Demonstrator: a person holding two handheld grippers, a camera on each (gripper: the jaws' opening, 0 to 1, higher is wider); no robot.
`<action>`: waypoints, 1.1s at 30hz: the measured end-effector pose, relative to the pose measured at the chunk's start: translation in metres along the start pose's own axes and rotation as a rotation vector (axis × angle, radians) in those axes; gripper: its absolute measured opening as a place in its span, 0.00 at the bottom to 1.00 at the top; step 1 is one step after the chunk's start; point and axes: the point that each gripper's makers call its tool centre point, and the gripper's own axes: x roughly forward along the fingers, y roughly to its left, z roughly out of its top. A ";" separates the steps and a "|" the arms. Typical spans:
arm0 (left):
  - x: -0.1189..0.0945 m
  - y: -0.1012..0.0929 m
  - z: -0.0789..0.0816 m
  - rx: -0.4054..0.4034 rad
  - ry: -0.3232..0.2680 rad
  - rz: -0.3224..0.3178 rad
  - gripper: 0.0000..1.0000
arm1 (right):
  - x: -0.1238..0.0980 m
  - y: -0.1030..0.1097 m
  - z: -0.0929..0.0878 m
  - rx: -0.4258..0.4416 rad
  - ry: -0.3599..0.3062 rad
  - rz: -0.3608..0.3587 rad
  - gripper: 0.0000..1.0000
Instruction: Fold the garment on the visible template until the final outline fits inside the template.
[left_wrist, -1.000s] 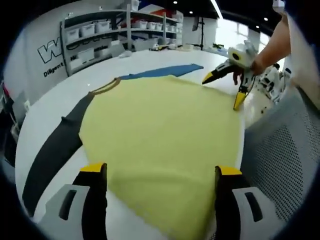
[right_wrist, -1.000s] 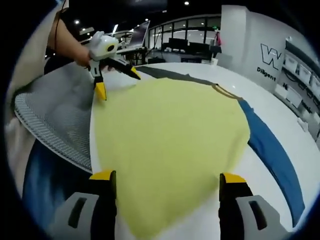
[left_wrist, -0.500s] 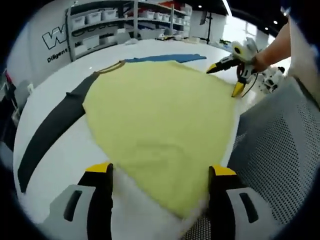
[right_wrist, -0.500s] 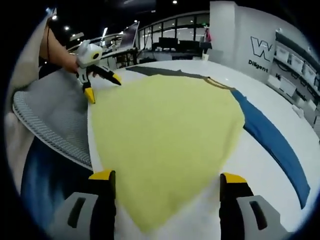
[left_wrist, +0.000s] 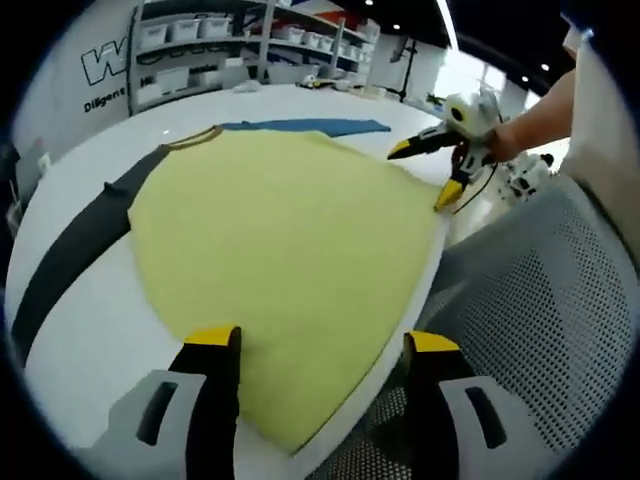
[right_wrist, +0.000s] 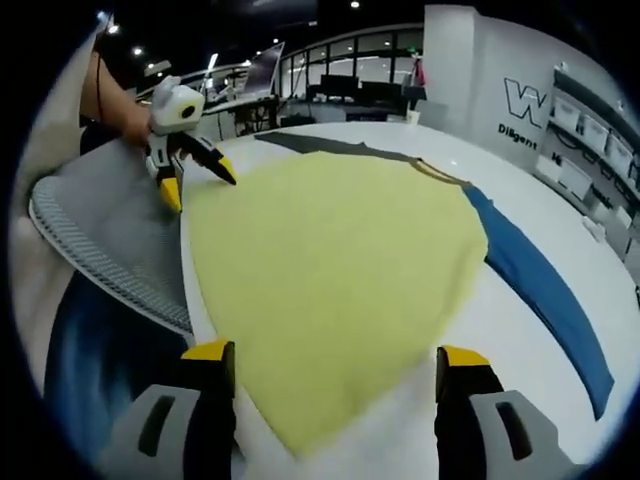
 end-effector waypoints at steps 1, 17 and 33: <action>-0.004 0.002 -0.004 -0.013 0.002 0.004 0.64 | -0.001 -0.001 -0.002 0.002 0.001 -0.002 0.80; -0.017 0.007 0.030 -0.058 -0.135 0.042 0.84 | -0.045 -0.089 -0.029 0.181 -0.005 -0.222 0.75; -0.007 0.011 0.076 -0.085 -0.234 0.063 0.81 | -0.091 -0.205 -0.049 0.435 -0.050 -0.502 0.61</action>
